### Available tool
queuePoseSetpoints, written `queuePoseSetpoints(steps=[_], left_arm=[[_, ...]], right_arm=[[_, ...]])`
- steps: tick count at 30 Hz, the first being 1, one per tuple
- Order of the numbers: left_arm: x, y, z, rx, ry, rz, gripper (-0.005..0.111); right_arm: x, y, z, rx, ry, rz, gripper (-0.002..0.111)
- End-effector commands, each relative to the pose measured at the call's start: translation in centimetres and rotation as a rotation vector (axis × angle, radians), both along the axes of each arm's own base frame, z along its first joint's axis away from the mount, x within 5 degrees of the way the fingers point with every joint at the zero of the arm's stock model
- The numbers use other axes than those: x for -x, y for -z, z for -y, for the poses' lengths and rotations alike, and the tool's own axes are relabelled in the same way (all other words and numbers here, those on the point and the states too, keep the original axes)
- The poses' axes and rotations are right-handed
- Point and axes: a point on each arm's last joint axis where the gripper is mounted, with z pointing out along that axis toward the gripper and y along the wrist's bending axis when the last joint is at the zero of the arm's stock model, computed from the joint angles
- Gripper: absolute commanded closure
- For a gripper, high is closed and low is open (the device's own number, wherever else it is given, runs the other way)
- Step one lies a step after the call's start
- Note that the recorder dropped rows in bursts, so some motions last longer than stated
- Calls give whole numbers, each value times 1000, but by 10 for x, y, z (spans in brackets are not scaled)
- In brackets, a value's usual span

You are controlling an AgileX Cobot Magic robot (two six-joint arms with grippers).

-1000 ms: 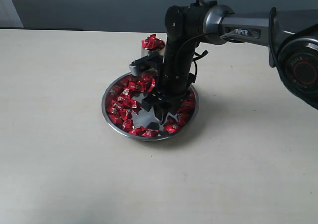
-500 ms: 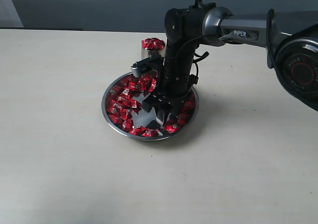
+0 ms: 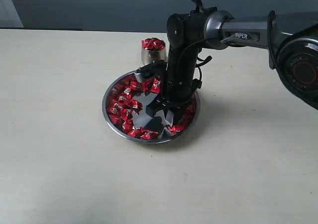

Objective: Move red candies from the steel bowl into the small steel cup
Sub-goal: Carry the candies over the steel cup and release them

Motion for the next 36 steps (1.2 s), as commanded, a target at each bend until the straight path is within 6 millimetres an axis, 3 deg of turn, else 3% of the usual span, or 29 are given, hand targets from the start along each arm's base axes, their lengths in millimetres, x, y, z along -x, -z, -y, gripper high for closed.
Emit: queuePoseSetpoints(steps=[1, 7, 14, 23, 29, 36], left_arm=[[0, 0, 1, 8, 8, 8, 106], [0, 0, 1, 8, 8, 8, 106], [0, 0, 1, 8, 8, 8, 106], [0, 0, 1, 8, 8, 8, 106], [0, 0, 1, 8, 8, 8, 106], [0, 0, 1, 8, 8, 8, 106]], right_arm=[[0, -2, 0, -1, -31, 8, 109], [-13, -37, -4, -38, -45, 120, 109], [-24, -62, -8, -73, -41, 210, 109], [-62, -92, -20, -190, 31, 607, 109], [-82, -107, -25, -284, 63, 862, 109], [-90, -112, -28, -343, 72, 970, 109]])
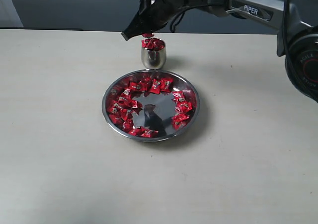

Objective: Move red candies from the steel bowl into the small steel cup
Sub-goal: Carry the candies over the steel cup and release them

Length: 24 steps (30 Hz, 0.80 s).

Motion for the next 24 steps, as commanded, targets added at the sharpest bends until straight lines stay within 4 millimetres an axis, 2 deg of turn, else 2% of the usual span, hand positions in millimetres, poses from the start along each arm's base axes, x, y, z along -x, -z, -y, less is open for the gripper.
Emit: queuePoseSetpoints(steps=[1, 10, 14, 20, 24], left_arm=[[0, 0, 1, 8, 8, 8, 106], [0, 0, 1, 8, 8, 8, 106], [0, 0, 1, 8, 8, 8, 106], [0, 0, 1, 8, 8, 8, 106], [0, 0, 1, 8, 8, 8, 106]], right_arm=[[-8, -6, 2, -38, 12, 78, 109], [-27, 21, 26, -53, 97, 11, 109], [-29, 25, 28, -62, 103, 13, 109], [-33, 20, 26, -96, 102, 72, 109], [-34, 28, 25, -105, 108, 56, 109]])
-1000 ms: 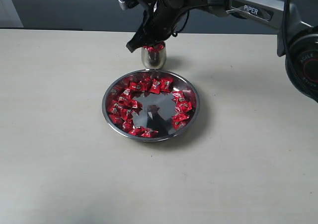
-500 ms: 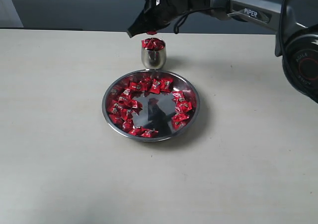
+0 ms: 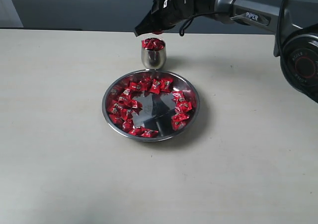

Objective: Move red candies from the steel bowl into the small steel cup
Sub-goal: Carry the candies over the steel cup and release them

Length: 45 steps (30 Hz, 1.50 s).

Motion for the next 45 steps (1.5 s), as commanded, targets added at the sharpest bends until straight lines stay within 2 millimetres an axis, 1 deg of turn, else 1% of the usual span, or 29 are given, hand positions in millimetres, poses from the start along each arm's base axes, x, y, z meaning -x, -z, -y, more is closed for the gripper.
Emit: queuePoseSetpoints(steps=[1, 6, 11, 22, 24, 27, 29, 40, 45], left_arm=[[0, 0, 1, 8, 8, 8, 106], [0, 0, 1, 8, 8, 8, 106], [0, 0, 1, 8, 8, 8, 106], [0, 0, 1, 8, 8, 8, 106], [0, 0, 1, 8, 8, 8, 106], [0, 0, 1, 8, 8, 8, 106], [0, 0, 1, 8, 8, 8, 106], [0, 0, 1, 8, 8, 8, 106], [0, 0, 1, 8, 8, 8, 106]], right_arm=[[-3, 6, 0, -21, 9, 3, 109], [-3, 8, 0, -16, 9, -9, 109], [-3, 16, 0, -7, 10, -39, 109], [-1, 17, -1, -14, 14, -60, 109], [-1, 17, -1, -14, 14, -60, 104], [-1, 17, -1, -14, 14, -60, 92], [-1, 17, -1, -14, 14, -60, 86], [-2, 17, -1, -16, 14, -57, 85], [-3, 12, -1, -26, 14, -38, 85]])
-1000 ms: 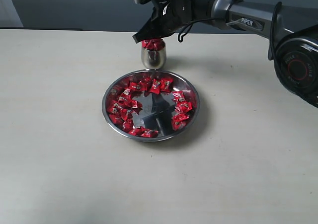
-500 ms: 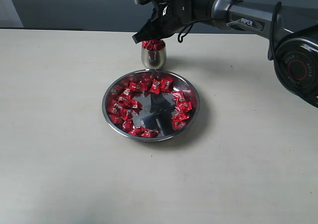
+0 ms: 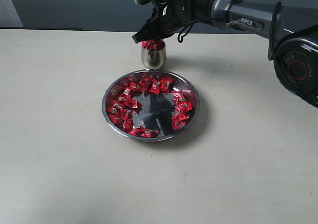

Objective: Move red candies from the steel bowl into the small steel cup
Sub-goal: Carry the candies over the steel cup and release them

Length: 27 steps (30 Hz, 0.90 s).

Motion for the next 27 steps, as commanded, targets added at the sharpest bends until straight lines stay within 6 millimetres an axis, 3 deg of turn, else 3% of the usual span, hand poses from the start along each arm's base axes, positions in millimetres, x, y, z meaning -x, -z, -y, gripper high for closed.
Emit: queuePoseSetpoints(steps=[1, 18, 27], left_arm=[[0, 0, 1, 8, 8, 8, 106], [0, 0, 1, 8, 8, 8, 106], [0, 0, 1, 8, 8, 8, 106]], right_arm=[[-3, -8, 1, -14, 3, 29, 85], [-3, -11, 1, -14, 2, 35, 85], [1, -43, 3, -46, 3, 99, 85]])
